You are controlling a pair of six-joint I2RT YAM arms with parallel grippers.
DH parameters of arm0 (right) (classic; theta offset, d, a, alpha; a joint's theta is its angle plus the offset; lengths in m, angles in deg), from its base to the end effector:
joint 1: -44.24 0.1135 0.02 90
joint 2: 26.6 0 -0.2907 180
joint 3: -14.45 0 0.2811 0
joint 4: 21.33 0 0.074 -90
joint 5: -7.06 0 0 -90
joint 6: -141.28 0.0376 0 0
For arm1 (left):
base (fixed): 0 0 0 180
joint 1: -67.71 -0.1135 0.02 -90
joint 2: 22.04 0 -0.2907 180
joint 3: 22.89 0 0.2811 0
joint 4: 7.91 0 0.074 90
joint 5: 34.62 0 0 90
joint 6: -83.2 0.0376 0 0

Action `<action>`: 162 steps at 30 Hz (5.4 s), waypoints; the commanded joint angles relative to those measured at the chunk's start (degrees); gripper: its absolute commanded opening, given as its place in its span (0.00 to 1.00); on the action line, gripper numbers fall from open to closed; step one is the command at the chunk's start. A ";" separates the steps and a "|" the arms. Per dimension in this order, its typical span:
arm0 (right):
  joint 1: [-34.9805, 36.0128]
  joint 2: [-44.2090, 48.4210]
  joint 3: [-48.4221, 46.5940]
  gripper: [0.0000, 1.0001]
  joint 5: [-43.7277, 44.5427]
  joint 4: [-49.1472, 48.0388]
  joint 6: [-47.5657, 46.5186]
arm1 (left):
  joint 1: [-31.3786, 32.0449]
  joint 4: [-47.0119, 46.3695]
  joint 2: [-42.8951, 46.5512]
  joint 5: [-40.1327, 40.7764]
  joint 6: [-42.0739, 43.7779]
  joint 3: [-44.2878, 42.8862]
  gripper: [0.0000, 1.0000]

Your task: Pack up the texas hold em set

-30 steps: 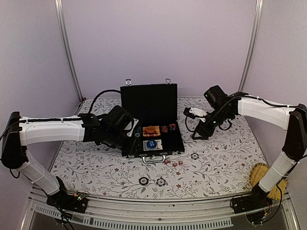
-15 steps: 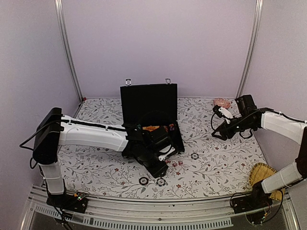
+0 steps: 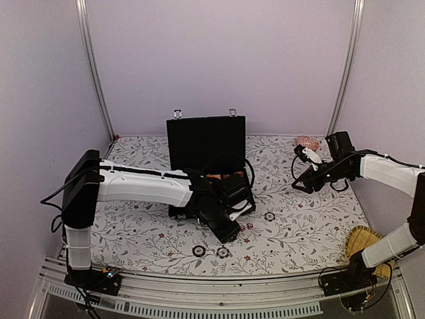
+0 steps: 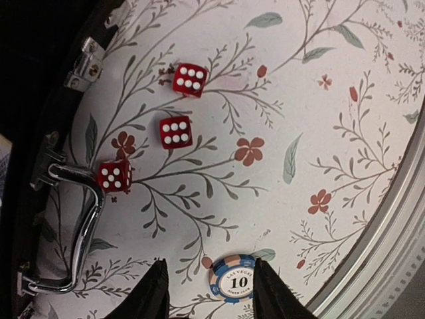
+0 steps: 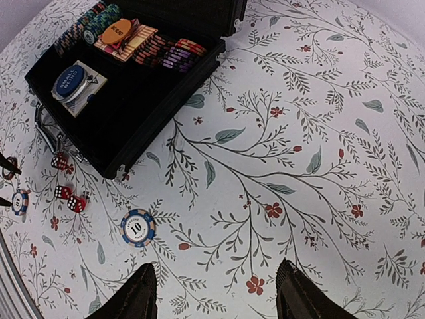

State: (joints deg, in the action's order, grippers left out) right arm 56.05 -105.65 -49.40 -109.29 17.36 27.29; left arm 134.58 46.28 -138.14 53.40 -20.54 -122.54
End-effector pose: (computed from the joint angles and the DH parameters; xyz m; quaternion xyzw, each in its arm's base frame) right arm 0.2898 0.0776 0.2382 -0.3518 0.8592 0.1835 0.3231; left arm 0.1773 -0.4185 0.1897 0.4434 0.8803 -0.1217 0.1172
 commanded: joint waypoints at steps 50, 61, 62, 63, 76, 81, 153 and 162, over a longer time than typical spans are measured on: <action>-0.13 -3.50 -0.29 0.62 -2.04 -0.88 -0.27 | -0.94 -1.34 -9.86 0.78 -0.64 -11.33 0.25; -0.13 -3.77 -0.40 0.62 -2.07 -0.79 -0.32 | -1.37 -1.70 -5.38 8.02 -1.09 -9.23 0.32; -0.12 -3.85 -0.40 0.62 -2.09 -0.79 -0.29 | -1.52 -1.70 -5.53 8.01 -1.11 -9.06 0.35; -0.15 -3.86 -0.34 0.62 -2.12 -0.75 -0.34 | -1.62 -1.59 -5.81 7.85 -1.13 -9.05 0.37; -0.12 -3.72 -0.25 0.62 -1.94 -0.72 -0.34 | -2.06 -0.29 -9.97 5.62 -0.15 -10.97 0.40; -0.10 -3.82 -0.26 0.62 -2.04 -0.73 -0.36 | -2.61 0.05 -11.06 6.37 -0.45 -11.37 0.40; -0.12 -5.82 -0.60 0.62 -2.48 -0.09 -0.62 | -19.86 2.56 -7.47 12.61 -11.16 -11.54 0.12; -0.18 -5.86 -0.62 0.62 -2.56 -0.01 -0.71 | -21.15 0.50 -8.54 12.48 -12.01 -9.43 0.12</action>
State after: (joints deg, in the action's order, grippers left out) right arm 56.05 -111.11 -49.40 -110.80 16.88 27.01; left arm 114.65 48.27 -145.48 65.27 -31.38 -132.75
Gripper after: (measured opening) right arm 0.620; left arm 0.152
